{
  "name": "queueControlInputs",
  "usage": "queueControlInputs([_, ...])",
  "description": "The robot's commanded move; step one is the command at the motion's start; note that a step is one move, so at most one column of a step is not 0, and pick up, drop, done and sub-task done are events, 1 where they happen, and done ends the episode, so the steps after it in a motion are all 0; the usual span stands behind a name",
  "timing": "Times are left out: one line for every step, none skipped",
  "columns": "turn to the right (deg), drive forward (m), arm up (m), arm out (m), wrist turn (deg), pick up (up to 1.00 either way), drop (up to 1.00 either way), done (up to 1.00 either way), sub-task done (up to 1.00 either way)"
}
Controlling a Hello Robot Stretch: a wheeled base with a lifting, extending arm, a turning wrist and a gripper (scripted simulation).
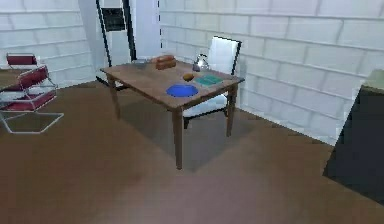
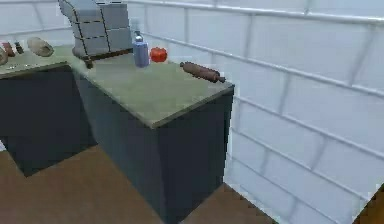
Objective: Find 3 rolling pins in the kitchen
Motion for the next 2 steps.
queueControlInputs([39.0,0.0,0.0,0.0,0.0,0.0,0.0,0.0,0.0])
queueControlInputs([0.0,1.0,0.0,0.0,0.0,0.0,0.0,0.0,0.0])
